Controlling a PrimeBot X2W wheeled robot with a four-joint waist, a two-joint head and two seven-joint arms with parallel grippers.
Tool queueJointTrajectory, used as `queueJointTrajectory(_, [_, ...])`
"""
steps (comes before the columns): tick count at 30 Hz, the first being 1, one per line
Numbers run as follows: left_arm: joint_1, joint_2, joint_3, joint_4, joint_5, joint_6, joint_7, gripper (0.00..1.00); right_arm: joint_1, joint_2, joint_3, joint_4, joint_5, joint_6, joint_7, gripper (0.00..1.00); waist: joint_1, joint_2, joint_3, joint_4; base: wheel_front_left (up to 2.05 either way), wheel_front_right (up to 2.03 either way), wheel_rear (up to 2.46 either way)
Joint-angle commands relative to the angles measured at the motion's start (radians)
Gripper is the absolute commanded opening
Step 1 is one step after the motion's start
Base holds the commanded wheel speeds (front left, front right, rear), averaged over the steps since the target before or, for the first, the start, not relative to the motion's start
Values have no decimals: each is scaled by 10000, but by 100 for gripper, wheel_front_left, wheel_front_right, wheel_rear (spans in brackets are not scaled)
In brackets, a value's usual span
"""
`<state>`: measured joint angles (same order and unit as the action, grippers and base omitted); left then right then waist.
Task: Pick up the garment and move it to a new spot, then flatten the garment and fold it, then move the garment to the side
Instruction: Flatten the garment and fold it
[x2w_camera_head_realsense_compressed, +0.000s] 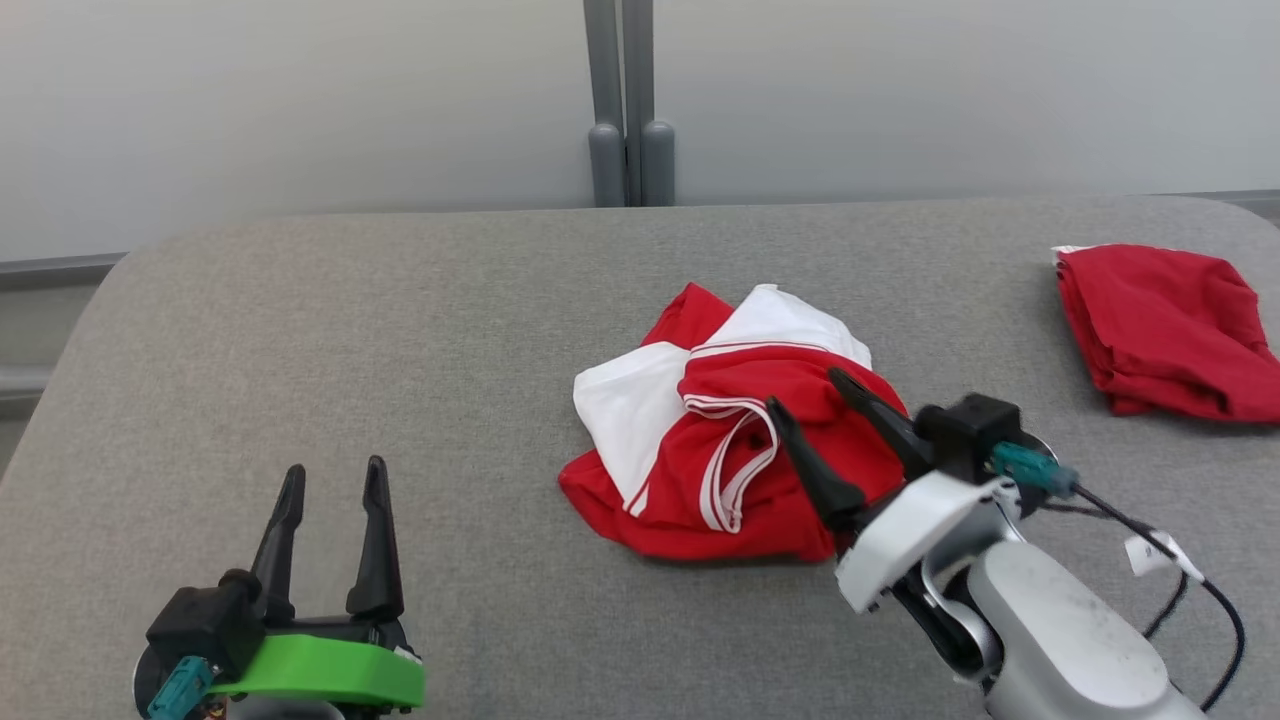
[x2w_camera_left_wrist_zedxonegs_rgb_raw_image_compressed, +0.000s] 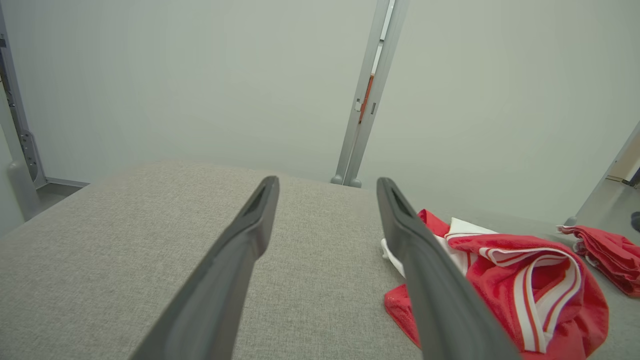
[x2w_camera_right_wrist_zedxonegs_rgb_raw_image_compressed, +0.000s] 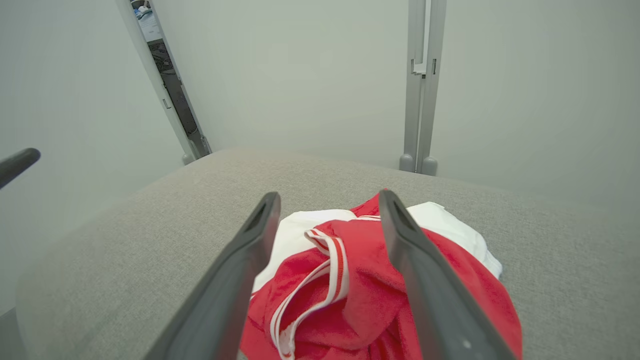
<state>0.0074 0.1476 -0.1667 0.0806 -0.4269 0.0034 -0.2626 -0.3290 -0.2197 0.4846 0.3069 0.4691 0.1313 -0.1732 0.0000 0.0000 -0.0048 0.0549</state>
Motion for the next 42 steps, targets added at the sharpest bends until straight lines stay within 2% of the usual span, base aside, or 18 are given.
queueJointTrajectory(1, [-51, -82, 37, 72, 111, -110, -28, 100, -540, 52, 209, 343, -116, -11, 377, 100, 0, 0, 194, 439, 0, 0, 0])
queueJointTrajectory(7, [-386, -475, 141, 396, 290, -488, -28, 100, -2707, 212, 1621, 2589, -417, -12, 2664, 100, 0, 0, 490, 1314, 0, 0, 0])
queueJointTrajectory(11, [-502, -634, 208, 602, 347, -639, -28, 100, -3663, 440, 1936, 4092, -610, -12, 4151, 100, 0, 0, 534, 1757, 0, 0, 0])
queueJointTrajectory(15, [-451, -757, 323, 749, 399, -745, -29, 100, -4159, 657, 2122, 5055, -707, -12, 5216, 100, 0, 0, 474, 1985, 0, 0, 0])
queueJointTrajectory(16, [-429, -781, 350, 771, 418, -751, -29, 100, -4249, 645, 2136, 5203, -798, -12, 5317, 56, 0, 0, 450, 2002, 0, 0, 0])
queueJointTrajectory(17, [-398, -805, 396, 794, 438, -764, -29, 100, -4349, 631, 2141, 5346, -932, -12, 5356, 42, 0, 0, 429, 2004, 0, 0, 0])
queueJointTrajectory(18, [-366, -819, 441, 805, 464, -782, -29, 100, -4405, 642, 2124, 5420, -1029, -12, 5292, 0, 0, 0, 403, 1988, 0, 0, 0])
queueJointTrajectory(24, [-141, -866, 675, 859, 606, -844, -29, 100, -4530, 647, 1410, 5508, -1642, -12, 4338, 0, 0, 0, 216, 1434, 0, 0, 0])
queueJointTrajectory(28, [-53, -860, 788, 841, 717, -902, -29, 100, -4203, 444, 505, 5104, -1840, -14, 3603, 0, 0, 0, 143, 799, 0, 0, 0])
queueJointTrajectory(32, [12, -855, 870, 769, 819, -945, -28, 100, -3376, 27, -976, 4093, -1962, -14, 2896, 0, 0, 0, 203, 176, 0, 0, 0])
queueJointTrajectory(36, [-96, -835, 889, 701, 905, -1011, -29, 100, -1998, -639, -2645, 2580, -2094, -14, 2699, 0, 0, 0, 461, -365, 0, 0, 0])
queueJointTrajectory(39, [-311, -825, 840, 681, 960, -1058, -28, 100, -869, -787, -3813, 1652, -2214, -12, 2774, 0, 0, 0, 750, -598, 0, 0, 0])
queueJointTrajectory(42, [-504, -797, 789, 741, 947, -1101, -29, 100, 55, -636, -4771, 1016, -2266, -11, 2735, 0, 0, 0, 1042, -724, 0, 0, 0])
